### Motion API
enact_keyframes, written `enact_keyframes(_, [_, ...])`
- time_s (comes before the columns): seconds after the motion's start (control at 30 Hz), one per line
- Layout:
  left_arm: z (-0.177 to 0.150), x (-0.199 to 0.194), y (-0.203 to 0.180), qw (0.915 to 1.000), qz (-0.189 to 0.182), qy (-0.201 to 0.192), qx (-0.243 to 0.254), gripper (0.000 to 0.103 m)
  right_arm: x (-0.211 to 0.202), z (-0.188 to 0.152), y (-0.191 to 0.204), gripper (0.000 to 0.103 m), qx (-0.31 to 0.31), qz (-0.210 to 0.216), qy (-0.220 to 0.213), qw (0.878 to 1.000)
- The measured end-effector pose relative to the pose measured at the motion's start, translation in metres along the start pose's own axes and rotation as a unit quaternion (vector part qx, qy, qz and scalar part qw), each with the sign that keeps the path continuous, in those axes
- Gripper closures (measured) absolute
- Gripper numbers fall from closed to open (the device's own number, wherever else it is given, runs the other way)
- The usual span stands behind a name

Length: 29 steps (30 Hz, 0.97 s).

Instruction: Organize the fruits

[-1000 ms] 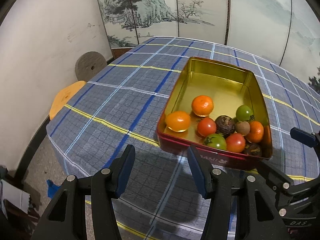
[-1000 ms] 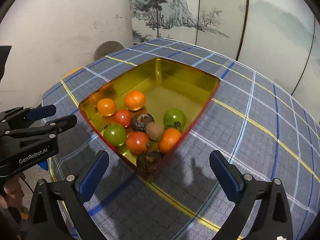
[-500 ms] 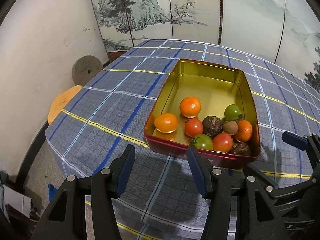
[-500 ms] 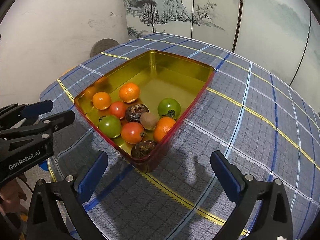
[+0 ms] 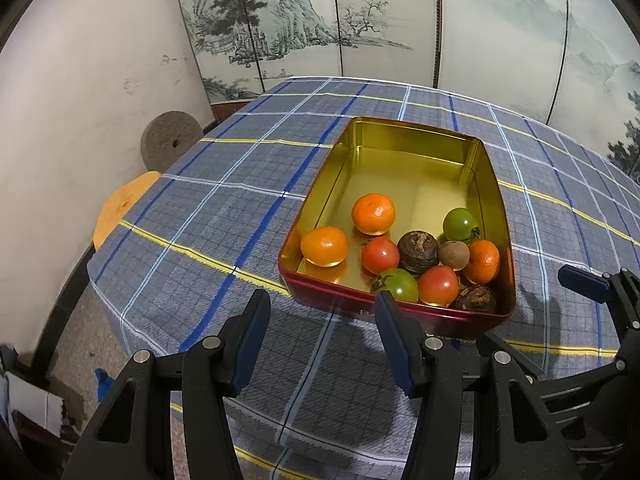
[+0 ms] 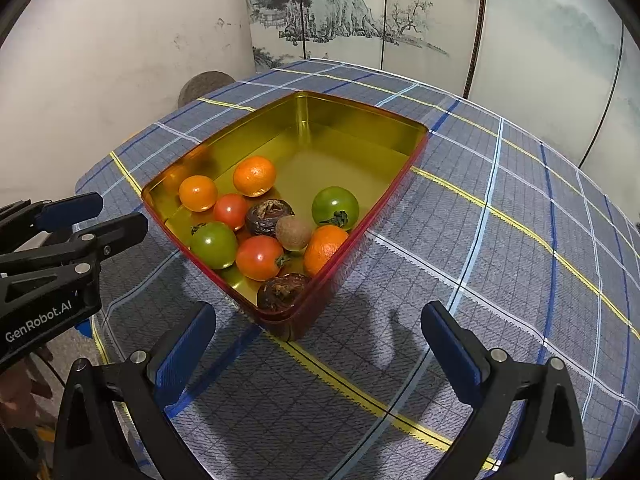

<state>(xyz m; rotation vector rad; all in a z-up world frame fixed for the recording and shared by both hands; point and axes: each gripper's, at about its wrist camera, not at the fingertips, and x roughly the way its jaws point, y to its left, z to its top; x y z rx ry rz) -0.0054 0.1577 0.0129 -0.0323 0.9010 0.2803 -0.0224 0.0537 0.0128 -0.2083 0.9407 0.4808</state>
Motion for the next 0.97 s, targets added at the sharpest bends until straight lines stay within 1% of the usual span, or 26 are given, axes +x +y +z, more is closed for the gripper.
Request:
enact_keyframes(0.9, [-0.0051,0.0065,-0.0007,1.0,-0.003,0.005,0.003,0.047,0.0067,-0.0045,-0.0013,0.001,0.005,0.002,0.01,1.0])
enact_keyframes(0.93, [-0.0053,0.0064,-0.001,1.0,-0.003,0.005,0.003,0.047,0.0067,-0.0046,-0.0014,0.001,0.005,0.002,0.01,1.0])
enact_keyframes(0.97, [-0.0055,0.0063,-0.0006,1.0,-0.003,0.005,0.002,0.045,0.0066,-0.0043,-0.0014,0.001,0.005,0.003,0.01,1.0])
